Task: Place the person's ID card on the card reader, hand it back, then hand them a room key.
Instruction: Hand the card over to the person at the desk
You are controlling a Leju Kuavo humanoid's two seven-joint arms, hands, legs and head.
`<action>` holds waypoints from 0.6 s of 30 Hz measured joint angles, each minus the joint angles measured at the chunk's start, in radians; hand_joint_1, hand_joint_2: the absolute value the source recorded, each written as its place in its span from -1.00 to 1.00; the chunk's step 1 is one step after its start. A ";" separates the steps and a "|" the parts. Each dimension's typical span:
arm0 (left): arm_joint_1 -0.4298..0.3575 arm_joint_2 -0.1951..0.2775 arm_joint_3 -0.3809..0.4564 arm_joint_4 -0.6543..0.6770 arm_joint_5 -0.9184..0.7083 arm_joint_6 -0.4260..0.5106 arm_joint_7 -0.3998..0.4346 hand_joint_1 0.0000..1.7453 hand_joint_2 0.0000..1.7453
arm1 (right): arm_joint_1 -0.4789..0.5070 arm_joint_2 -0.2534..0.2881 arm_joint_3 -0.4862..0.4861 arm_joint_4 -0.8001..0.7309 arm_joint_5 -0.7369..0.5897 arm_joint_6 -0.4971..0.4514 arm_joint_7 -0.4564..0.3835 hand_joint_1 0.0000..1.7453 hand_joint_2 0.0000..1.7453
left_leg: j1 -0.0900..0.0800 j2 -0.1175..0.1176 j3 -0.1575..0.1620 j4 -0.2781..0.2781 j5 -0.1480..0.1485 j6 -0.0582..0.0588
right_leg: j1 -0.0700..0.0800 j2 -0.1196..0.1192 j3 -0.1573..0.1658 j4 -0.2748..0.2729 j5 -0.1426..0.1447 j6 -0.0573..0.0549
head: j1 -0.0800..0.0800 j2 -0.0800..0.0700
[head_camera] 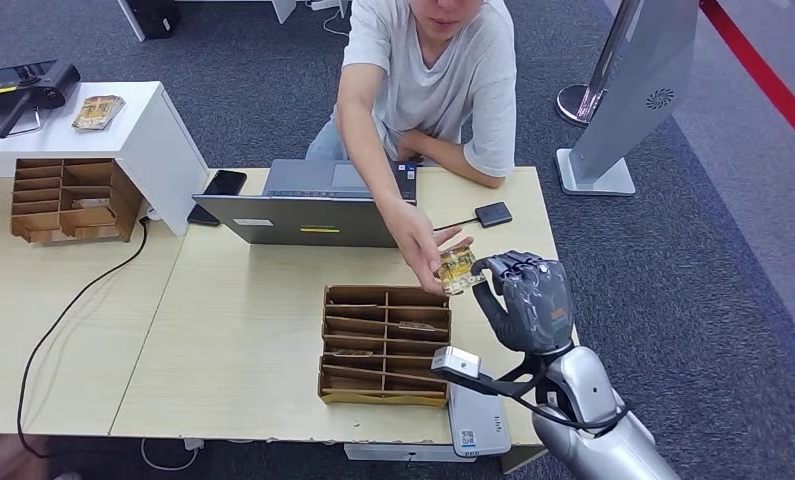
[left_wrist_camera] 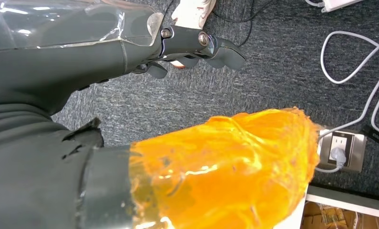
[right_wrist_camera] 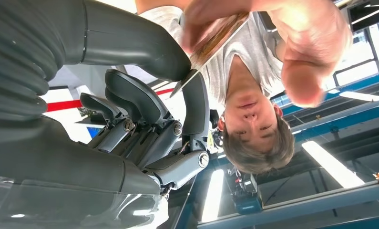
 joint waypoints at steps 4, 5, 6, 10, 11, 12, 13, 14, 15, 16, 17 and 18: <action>0.000 0.002 0.000 0.000 0.000 0.000 0.000 -1.00 -1.00 | -0.001 0.003 0.000 0.005 0.000 0.000 0.000 1.00 1.00 | 0.000 0.000 0.000 0.000 0.000 0.000 | 0.000 0.000 0.000 0.000 0.000 0.000 | 0.000 0.000; 0.000 0.002 0.000 0.000 0.000 -0.001 0.000 -1.00 -1.00 | -0.001 0.003 0.000 0.005 0.000 0.000 0.000 1.00 1.00 | 0.000 0.000 0.000 0.000 0.000 0.000 | 0.000 0.000 0.000 0.000 0.000 0.000 | 0.000 0.000; 0.000 0.003 0.000 0.000 0.000 -0.001 0.000 -1.00 -1.00 | -0.001 0.003 0.000 0.006 0.000 0.000 0.000 1.00 1.00 | 0.000 0.000 0.000 0.000 0.000 0.000 | 0.000 0.000 0.000 0.000 0.000 0.000 | 0.000 0.000; 0.000 0.004 -0.002 0.000 -0.002 -0.003 0.000 -1.00 -1.00 | -0.011 0.007 0.000 0.011 -0.003 0.003 0.000 1.00 1.00 | 0.000 0.000 0.000 0.000 0.000 0.000 | 0.000 0.000 0.000 0.000 0.000 0.000 | 0.000 0.000; 0.000 0.004 -0.003 0.000 -0.003 -0.004 0.000 -1.00 -1.00 | -0.019 0.010 0.000 0.014 -0.006 0.006 0.000 1.00 1.00 | 0.000 0.000 0.000 0.000 0.000 0.000 | 0.000 0.000 0.000 0.000 0.000 0.000 | 0.000 0.000; -0.001 0.004 -0.005 0.000 -0.003 -0.006 0.000 -1.00 -1.00 | -0.028 0.014 0.000 0.017 -0.011 0.009 0.000 1.00 1.00 | 0.000 0.000 0.000 0.000 0.000 0.000 | 0.000 0.000 0.000 0.000 0.000 0.000 | 0.000 0.000; -0.001 0.004 -0.006 0.000 -0.003 -0.007 0.000 -1.00 -1.00 | -0.037 0.018 0.000 0.021 -0.017 0.012 0.000 1.00 1.00 | 0.000 0.000 0.000 0.000 0.000 0.000 | 0.000 0.000 0.000 0.000 0.000 0.000 | 0.000 0.000; -0.001 0.004 -0.007 0.000 -0.003 -0.009 0.000 -1.00 -1.00 | -0.045 0.023 0.000 0.024 -0.022 0.014 0.000 1.00 1.00 | 0.000 0.000 0.000 0.000 0.000 0.000 | 0.000 0.000 0.000 0.000 0.000 0.000 | 0.000 0.000; -0.001 0.004 -0.008 0.000 -0.003 -0.010 0.000 -1.00 -1.00 | -0.053 0.027 0.000 0.027 -0.028 0.015 -0.002 0.99 1.00 | 0.000 0.000 0.000 0.000 0.000 0.000 | 0.000 0.000 0.000 0.000 0.000 0.000 | 0.000 0.000; -0.001 0.004 -0.008 0.000 -0.003 -0.011 0.000 -1.00 -1.00 | -0.059 0.032 0.000 0.029 -0.037 0.015 -0.006 0.49 1.00 | 0.000 0.000 0.000 0.000 0.000 0.000 | 0.000 0.000 0.000 0.000 0.000 0.000 | 0.000 0.000; -0.001 0.005 -0.009 0.000 -0.002 -0.011 0.000 -1.00 -1.00 | -0.063 0.036 0.000 0.031 -0.048 0.014 -0.011 -0.01 0.50 | 0.000 0.000 0.000 0.000 0.000 0.000 | 0.000 0.000 0.000 0.000 0.000 0.000 | 0.000 0.000; -0.001 0.005 -0.009 0.000 -0.001 -0.011 0.000 -1.00 -1.00 | -0.067 0.040 0.001 0.031 -0.060 0.014 -0.017 -0.51 0.00 | 0.000 0.000 0.000 0.000 0.000 0.000 | 0.000 0.000 0.000 0.000 0.000 0.000 | 0.000 0.000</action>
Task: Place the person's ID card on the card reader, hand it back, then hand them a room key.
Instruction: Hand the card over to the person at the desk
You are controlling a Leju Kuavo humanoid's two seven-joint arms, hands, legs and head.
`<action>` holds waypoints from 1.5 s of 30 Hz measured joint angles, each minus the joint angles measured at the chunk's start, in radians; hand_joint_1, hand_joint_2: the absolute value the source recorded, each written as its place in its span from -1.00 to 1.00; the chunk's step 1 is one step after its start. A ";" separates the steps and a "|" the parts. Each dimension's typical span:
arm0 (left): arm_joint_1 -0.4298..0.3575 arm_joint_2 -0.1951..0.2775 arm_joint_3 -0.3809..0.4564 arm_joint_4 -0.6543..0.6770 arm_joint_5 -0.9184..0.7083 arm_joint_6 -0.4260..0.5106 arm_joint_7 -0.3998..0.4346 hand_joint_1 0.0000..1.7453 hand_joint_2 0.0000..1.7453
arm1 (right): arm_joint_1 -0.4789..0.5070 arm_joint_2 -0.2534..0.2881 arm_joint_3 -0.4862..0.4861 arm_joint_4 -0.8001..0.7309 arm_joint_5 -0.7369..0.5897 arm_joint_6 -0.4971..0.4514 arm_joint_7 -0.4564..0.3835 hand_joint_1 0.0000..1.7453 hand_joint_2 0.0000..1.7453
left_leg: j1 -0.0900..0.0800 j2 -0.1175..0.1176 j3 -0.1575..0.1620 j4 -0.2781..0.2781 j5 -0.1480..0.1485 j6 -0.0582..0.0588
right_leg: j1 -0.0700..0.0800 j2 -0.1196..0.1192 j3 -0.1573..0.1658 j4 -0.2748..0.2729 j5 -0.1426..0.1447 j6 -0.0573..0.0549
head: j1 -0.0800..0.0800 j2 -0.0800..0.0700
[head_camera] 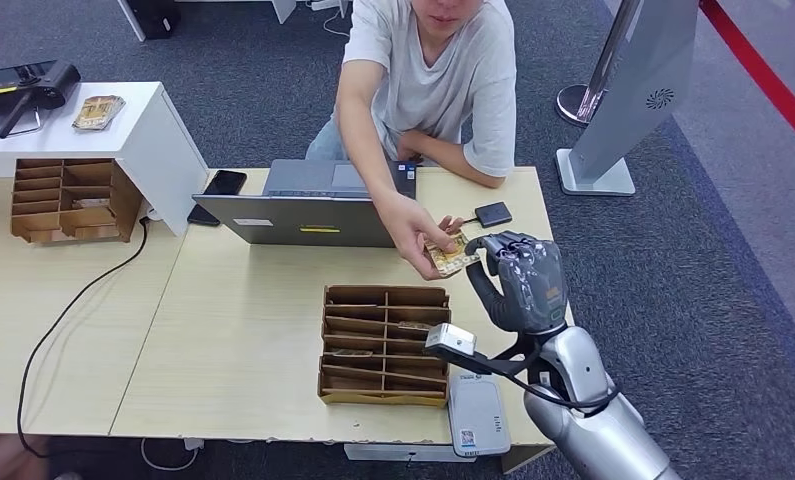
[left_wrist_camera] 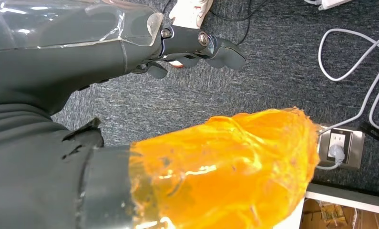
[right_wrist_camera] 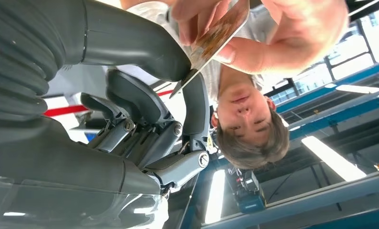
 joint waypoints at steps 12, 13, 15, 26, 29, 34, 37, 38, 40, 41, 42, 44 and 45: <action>0.000 0.002 -0.006 0.000 0.011 0.004 -0.009 -1.00 -1.00 | -0.002 0.020 0.008 -0.034 -0.029 -0.015 -0.019 -1.00 -1.00 | 0.000 0.000 0.000 0.000 0.000 0.000 | 0.000 0.000 0.000 0.000 0.000 0.000 | 0.000 0.000; 0.000 0.002 -0.006 0.000 0.011 0.004 -0.009 -1.00 -1.00 | -0.001 0.021 0.008 -0.037 -0.029 -0.015 -0.019 -1.00 -1.00 | 0.000 0.000 0.000 0.000 0.000 0.000 | 0.000 0.000 0.000 0.000 0.000 0.000 | 0.000 0.000; 0.000 0.002 -0.006 0.000 0.011 0.004 -0.009 -1.00 -1.00 | -0.001 0.021 0.009 -0.042 -0.030 -0.016 -0.019 -1.00 -1.00 | 0.000 0.000 0.000 0.000 0.000 0.000 | 0.000 0.000 0.000 0.000 0.000 0.000 | 0.000 0.000; 0.000 0.002 -0.006 0.000 0.026 0.008 -0.014 -1.00 -1.00 | 0.034 0.021 0.016 -0.081 -0.052 -0.039 -0.040 -1.00 -1.00 | 0.000 0.000 0.000 0.000 0.000 0.000 | 0.000 0.000 0.000 0.000 0.000 0.000 | 0.000 0.000; 0.001 0.002 -0.006 0.000 0.036 0.014 -0.019 -1.00 -1.00 | 0.071 0.021 0.016 -0.112 -0.090 -0.060 -0.073 -1.00 -1.00 | 0.000 0.000 0.000 0.000 0.000 0.000 | 0.000 0.000 0.000 0.000 0.000 0.000 | 0.000 0.000; 0.001 0.002 -0.006 0.000 0.055 0.025 -0.025 -1.00 -1.00 | 0.156 0.021 0.016 -0.183 -0.230 -0.075 -0.175 -1.00 -1.00 | 0.000 0.000 0.000 0.000 0.000 0.000 | 0.000 0.000 0.000 0.000 0.000 0.000 | 0.000 0.000; 0.003 0.002 -0.006 0.000 0.070 0.034 -0.029 -1.00 -1.00 | 0.223 0.020 0.015 -0.232 -0.366 -0.054 -0.266 -1.00 -1.00 | 0.000 0.000 0.000 0.000 -0.001 0.000 | 0.000 0.000 0.000 0.000 -0.001 0.000 | 0.000 0.000; 0.004 0.001 -0.006 0.000 0.076 0.037 -0.031 -1.00 -1.00 | 0.248 0.020 0.014 -0.250 -0.412 -0.038 -0.297 -1.00 -1.00 | 0.000 0.000 0.000 0.000 -0.001 0.000 | 0.000 0.000 0.000 0.000 -0.001 0.001 | 0.000 0.000; 0.005 0.001 -0.006 0.000 0.085 0.043 -0.035 -1.00 -1.00 | 0.303 0.019 0.008 -0.288 -0.509 0.006 -0.358 -1.00 -1.00 | 0.000 0.000 0.000 0.000 -0.001 0.000 | 0.000 -0.001 0.000 0.000 -0.001 0.001 | 0.000 0.000; 0.006 0.000 -0.006 0.000 0.089 0.046 -0.037 -1.00 -1.00 | 0.329 0.019 0.005 -0.305 -0.545 0.026 -0.382 -1.00 -1.00 | 0.000 0.000 0.000 0.000 -0.001 0.000 | 0.000 -0.001 0.000 0.000 -0.001 0.001 | 0.000 0.000; 0.007 0.000 -0.006 0.000 0.092 0.048 -0.039 -1.00 -1.00 | 0.352 0.019 0.002 -0.319 -0.570 0.040 -0.399 -1.00 -1.00 | 0.000 0.000 -0.001 0.000 -0.001 0.001 | 0.000 0.000 0.000 0.000 -0.001 0.001 | 0.000 0.000; 0.007 -0.001 -0.006 0.000 0.095 0.051 -0.041 -1.00 -1.00 | 0.385 0.019 -0.002 -0.342 -0.597 0.062 -0.417 -1.00 -1.00 | 0.000 0.000 0.000 0.000 -0.001 0.001 | 0.000 0.000 0.000 0.000 -0.001 0.001 | 0.000 0.000; 0.007 -0.001 -0.006 0.000 0.097 0.052 -0.041 -1.00 -1.00 | 0.399 0.019 -0.004 -0.350 -0.616 0.079 -0.424 -1.00 -1.00 | 0.000 0.000 0.000 0.000 -0.001 0.001 | 0.000 0.000 0.000 0.000 -0.001 0.001 | 0.000 0.000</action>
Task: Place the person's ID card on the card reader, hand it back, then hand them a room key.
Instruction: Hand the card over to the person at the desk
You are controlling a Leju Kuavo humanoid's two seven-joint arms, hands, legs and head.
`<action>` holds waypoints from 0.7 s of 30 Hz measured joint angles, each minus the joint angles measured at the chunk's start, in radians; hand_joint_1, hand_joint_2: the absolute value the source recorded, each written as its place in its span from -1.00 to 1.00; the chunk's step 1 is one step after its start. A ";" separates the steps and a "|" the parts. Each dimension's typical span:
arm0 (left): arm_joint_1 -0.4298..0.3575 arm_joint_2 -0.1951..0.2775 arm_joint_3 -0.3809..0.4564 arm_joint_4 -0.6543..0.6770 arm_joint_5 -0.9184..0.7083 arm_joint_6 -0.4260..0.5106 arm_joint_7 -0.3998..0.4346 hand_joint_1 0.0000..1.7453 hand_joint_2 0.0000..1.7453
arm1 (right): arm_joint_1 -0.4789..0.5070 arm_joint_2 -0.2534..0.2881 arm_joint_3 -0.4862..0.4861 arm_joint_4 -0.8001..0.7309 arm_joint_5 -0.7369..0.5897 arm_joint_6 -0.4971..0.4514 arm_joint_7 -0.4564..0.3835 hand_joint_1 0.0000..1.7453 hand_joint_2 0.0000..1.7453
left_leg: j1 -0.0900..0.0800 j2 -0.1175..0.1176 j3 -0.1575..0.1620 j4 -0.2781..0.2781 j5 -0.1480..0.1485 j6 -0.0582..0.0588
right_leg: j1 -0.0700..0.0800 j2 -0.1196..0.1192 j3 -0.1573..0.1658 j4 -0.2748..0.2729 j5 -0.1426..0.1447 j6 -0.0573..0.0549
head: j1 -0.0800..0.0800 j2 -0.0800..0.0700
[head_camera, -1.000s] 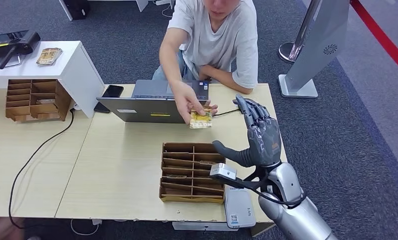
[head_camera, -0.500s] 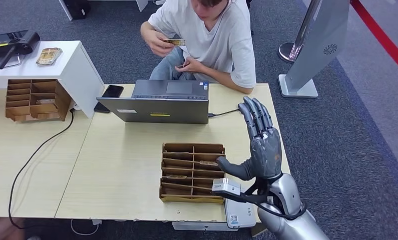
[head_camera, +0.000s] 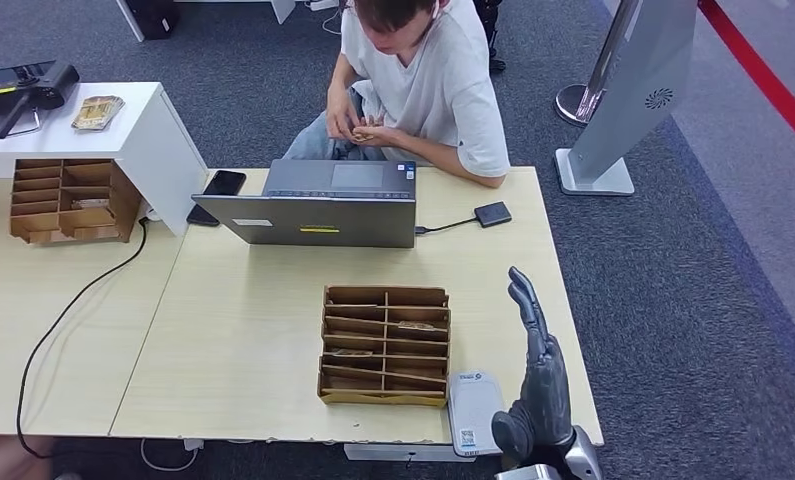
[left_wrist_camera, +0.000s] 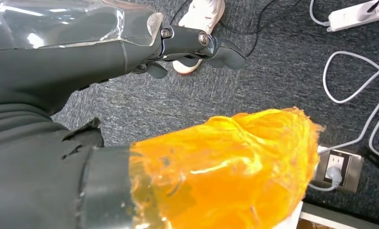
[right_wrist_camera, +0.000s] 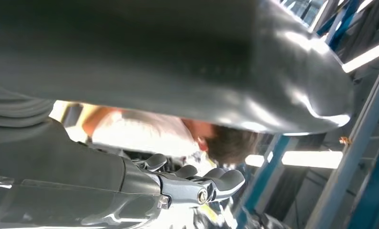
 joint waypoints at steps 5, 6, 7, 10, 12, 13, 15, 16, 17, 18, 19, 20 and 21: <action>0.004 -0.001 0.000 0.000 0.007 0.024 -0.001 -1.00 -1.00 | 0.095 0.000 -0.011 -0.048 -0.191 0.208 -0.079 -1.00 -1.00 | 0.000 0.000 0.000 0.000 0.000 0.000 | 0.000 -0.001 0.000 0.000 0.000 0.000 | 0.000 0.000; 0.005 -0.001 0.000 0.000 0.006 0.030 -0.002 -1.00 -1.00 | 0.113 0.000 -0.011 -0.056 -0.222 0.245 -0.093 -1.00 -1.00 | 0.000 0.000 0.000 0.000 0.000 0.000 | 0.000 -0.001 0.000 0.000 0.000 0.000 | 0.000 0.000; 0.006 -0.002 0.000 0.000 0.005 0.035 -0.002 -1.00 -1.00 | 0.130 0.000 -0.009 -0.062 -0.244 0.273 -0.103 -1.00 -1.00 | 0.000 0.000 0.000 0.000 0.000 0.000 | 0.000 -0.001 0.000 0.000 0.000 0.000 | 0.000 0.000; 0.006 -0.003 0.000 0.000 -0.003 0.049 -0.002 -1.00 -1.00 | 0.167 0.001 0.003 -0.075 -0.269 0.311 -0.116 -1.00 -1.00 | 0.000 0.000 0.000 0.000 0.000 0.000 | 0.000 -0.001 0.000 0.000 0.000 0.000 | 0.000 0.000; 0.006 -0.005 0.000 0.000 -0.008 0.057 -0.002 -1.00 -1.00 | 0.181 0.001 0.011 -0.081 -0.271 0.318 -0.116 -1.00 -1.00 | 0.000 0.000 0.000 0.000 0.000 0.000 | 0.000 -0.001 0.000 0.000 0.000 0.000 | 0.000 0.000; 0.006 -0.005 0.000 0.000 -0.009 0.059 -0.002 -1.00 -1.00 | 0.186 0.001 0.014 -0.083 -0.271 0.319 -0.116 -1.00 -1.00 | 0.000 0.000 0.000 0.000 0.000 0.000 | 0.000 -0.001 0.000 0.000 0.000 0.000 | 0.000 0.000; 0.006 -0.006 -0.003 0.001 -0.028 0.060 0.012 -1.00 -1.00 | 0.191 0.001 0.019 -0.086 -0.261 0.320 -0.112 -1.00 -1.00 | 0.000 0.000 0.000 0.000 0.000 0.000 | 0.000 -0.001 0.000 0.000 0.000 0.000 | 0.000 0.000; 0.006 -0.004 -0.012 0.004 -0.057 0.055 0.046 -1.00 -1.00 | 0.190 0.001 0.021 -0.088 -0.252 0.324 -0.107 -1.00 -1.00 | 0.000 0.000 0.000 0.000 0.000 0.000 | 0.000 -0.001 0.001 0.000 0.000 0.000 | 0.000 0.000; 0.005 0.000 -0.029 0.007 -0.099 0.045 0.110 -1.00 -1.00 | 0.185 0.002 0.023 -0.088 -0.237 0.328 -0.097 -1.00 -1.00 | 0.000 0.000 0.000 0.000 0.000 0.000 | 0.000 0.000 0.001 0.000 0.000 0.000 | 0.000 0.000; 0.001 0.004 -0.057 0.009 -0.149 0.035 0.214 -1.00 -1.00 | 0.178 0.004 0.023 -0.088 -0.217 0.327 -0.084 -1.00 -1.00 | 0.000 0.000 0.000 0.000 0.000 0.000 | 0.000 0.000 0.001 0.000 0.000 0.000 | 0.000 0.000; -0.003 0.006 -0.091 0.011 -0.193 0.029 0.339 -1.00 -1.00 | 0.169 0.008 0.023 -0.088 -0.194 0.318 -0.068 -1.00 -1.00 | 0.000 0.000 0.001 0.000 0.000 0.000 | 0.000 0.000 0.001 0.000 0.000 0.000 | 0.000 0.000; -0.007 0.003 -0.124 0.011 -0.224 0.032 0.463 -1.00 -1.00 | 0.161 0.012 0.020 -0.087 -0.167 0.299 -0.050 -1.00 -1.00 | 0.000 0.000 0.001 0.000 0.000 0.000 | 0.000 0.000 0.001 0.000 0.000 0.000 | 0.000 0.000; -0.010 -0.005 -0.155 0.011 -0.243 0.044 0.568 -1.00 -1.00 | 0.156 0.016 0.014 -0.088 -0.137 0.271 -0.031 -1.00 -1.00 | 0.000 0.000 0.001 0.000 0.000 0.000 | 0.000 -0.001 0.002 0.000 0.000 0.000 | 0.000 0.000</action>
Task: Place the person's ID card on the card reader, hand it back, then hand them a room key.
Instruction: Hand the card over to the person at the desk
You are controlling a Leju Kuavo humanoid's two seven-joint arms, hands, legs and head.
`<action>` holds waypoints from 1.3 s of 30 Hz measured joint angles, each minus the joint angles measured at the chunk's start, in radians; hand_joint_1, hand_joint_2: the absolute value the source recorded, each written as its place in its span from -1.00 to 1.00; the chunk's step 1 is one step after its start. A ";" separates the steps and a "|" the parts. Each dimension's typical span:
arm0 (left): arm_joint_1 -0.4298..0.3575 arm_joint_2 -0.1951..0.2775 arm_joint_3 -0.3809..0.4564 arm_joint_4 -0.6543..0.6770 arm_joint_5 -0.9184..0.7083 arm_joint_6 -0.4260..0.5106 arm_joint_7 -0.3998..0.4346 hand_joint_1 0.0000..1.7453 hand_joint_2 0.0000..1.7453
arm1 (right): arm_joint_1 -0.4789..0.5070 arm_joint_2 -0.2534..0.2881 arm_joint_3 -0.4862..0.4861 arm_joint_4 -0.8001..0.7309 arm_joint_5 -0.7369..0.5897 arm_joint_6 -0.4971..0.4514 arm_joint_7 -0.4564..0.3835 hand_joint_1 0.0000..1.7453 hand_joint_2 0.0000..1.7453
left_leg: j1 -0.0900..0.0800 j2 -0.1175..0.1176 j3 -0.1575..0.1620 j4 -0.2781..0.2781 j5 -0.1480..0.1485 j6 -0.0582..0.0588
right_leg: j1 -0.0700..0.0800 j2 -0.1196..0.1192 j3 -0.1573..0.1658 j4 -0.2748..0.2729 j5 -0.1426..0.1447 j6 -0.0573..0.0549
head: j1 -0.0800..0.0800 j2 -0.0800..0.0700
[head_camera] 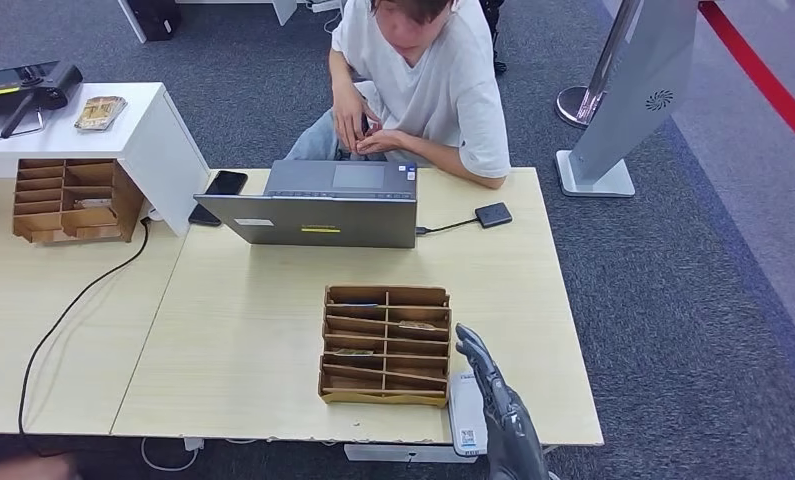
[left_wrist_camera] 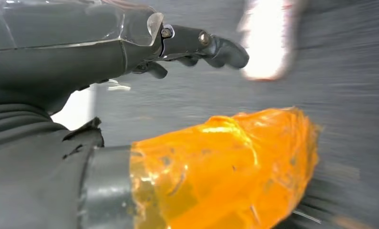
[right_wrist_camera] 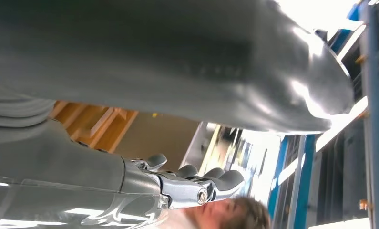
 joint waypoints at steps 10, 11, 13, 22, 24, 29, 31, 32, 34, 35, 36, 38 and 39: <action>-0.013 -0.049 -0.122 -0.001 -0.019 0.027 0.078 -1.00 -1.00 | -0.001 -0.005 -0.120 -0.019 0.116 -0.151 0.084 -1.00 -1.00 | -0.001 0.000 0.000 0.000 -0.001 0.001 | -0.001 0.000 0.000 -0.001 0.000 0.001 | 0.000 0.000; -0.014 -0.048 -0.126 -0.001 -0.019 0.027 0.076 -1.00 -1.00 | -0.001 -0.007 -0.130 -0.020 0.129 -0.160 0.092 -1.00 -1.00 | 0.000 0.000 0.000 0.000 -0.001 0.001 | -0.001 0.000 0.000 -0.001 0.000 0.001 | 0.000 0.000; -0.014 -0.049 -0.134 -0.001 -0.018 0.026 0.073 -1.00 -1.00 | 0.001 -0.016 -0.161 -0.021 0.153 -0.182 0.112 -1.00 -1.00 | 0.000 0.000 0.000 0.000 -0.001 0.001 | 0.000 0.000 0.000 -0.001 0.000 0.001 | 0.000 0.000; -0.014 -0.052 -0.149 -0.001 -0.011 0.040 0.078 -1.00 -1.00 | 0.065 -0.050 -0.377 -0.035 0.171 -0.205 0.140 -1.00 -1.00 | -0.001 0.000 0.000 0.000 -0.001 0.001 | 0.000 0.000 0.000 -0.001 0.000 0.001 | 0.000 0.000; -0.014 -0.054 -0.152 -0.001 -0.009 0.044 0.082 -1.00 -1.00 | 0.085 -0.051 -0.428 -0.036 0.167 -0.198 0.139 -1.00 -1.00 | -0.001 0.000 0.000 0.000 -0.001 0.001 | 0.000 0.000 0.000 -0.001 0.000 0.001 | 0.000 0.000; -0.014 -0.055 -0.153 -0.001 -0.003 0.045 0.083 -1.00 -1.00 | 0.120 -0.051 -0.551 -0.036 0.154 -0.162 0.127 -1.00 -1.00 | 0.000 0.000 0.000 0.000 -0.001 0.001 | 0.000 0.000 0.000 -0.001 0.000 0.001 | 0.000 0.000; -0.014 -0.055 -0.153 -0.001 -0.001 0.045 0.083 -1.00 -1.00 | 0.128 -0.050 -0.580 -0.036 0.154 -0.158 0.128 -1.00 -1.00 | 0.000 0.000 0.000 0.000 -0.001 0.001 | 0.000 0.000 0.000 -0.001 0.000 0.001 | 0.000 0.000; -0.014 -0.055 -0.153 -0.001 0.001 0.045 0.083 -1.00 -1.00 | 0.132 -0.049 -0.596 -0.035 0.154 -0.153 0.130 -1.00 -1.00 | 0.000 0.000 0.000 0.000 -0.001 0.001 | 0.000 0.000 0.000 -0.001 0.000 0.001 | 0.000 0.000; -0.014 -0.055 -0.153 -0.001 0.005 0.044 0.083 -1.00 -1.00 | 0.140 -0.040 -0.643 -0.029 0.155 -0.126 0.130 -1.00 -1.00 | 0.000 0.000 0.001 0.000 -0.001 0.001 | 0.000 0.000 0.000 -0.001 0.000 0.001 | 0.000 0.000; -0.014 -0.055 -0.153 -0.001 0.007 0.044 0.083 -1.00 -1.00 | 0.143 -0.034 -0.675 -0.023 0.155 -0.106 0.124 -1.00 -1.00 | 0.000 0.000 0.000 0.000 -0.001 0.001 | 0.000 0.000 0.000 -0.001 0.000 0.001 | 0.000 0.000; -0.014 -0.055 -0.153 -0.001 0.009 0.044 0.083 -1.00 -1.00 | 0.146 -0.026 -0.710 -0.017 0.156 -0.084 0.118 -1.00 -1.00 | 0.000 0.000 0.000 0.000 -0.001 0.001 | 0.000 0.000 0.000 -0.001 0.000 0.001 | 0.000 0.000; -0.014 -0.055 -0.153 -0.001 0.013 0.044 0.083 -1.00 -1.00 | 0.149 -0.007 -0.780 0.001 0.165 -0.047 0.106 -1.00 -1.00 | 0.000 0.000 0.000 0.000 -0.001 0.001 | 0.000 0.000 0.000 -0.001 0.000 0.001 | 0.000 0.000; -0.014 -0.055 -0.153 -0.001 0.015 0.044 0.083 -1.00 -1.00 | 0.149 0.004 -0.815 0.014 0.175 -0.030 0.103 -1.00 -1.00 | 0.000 0.000 0.000 0.000 -0.001 0.001 | 0.000 0.000 0.000 -0.001 0.000 0.001 | 0.000 0.000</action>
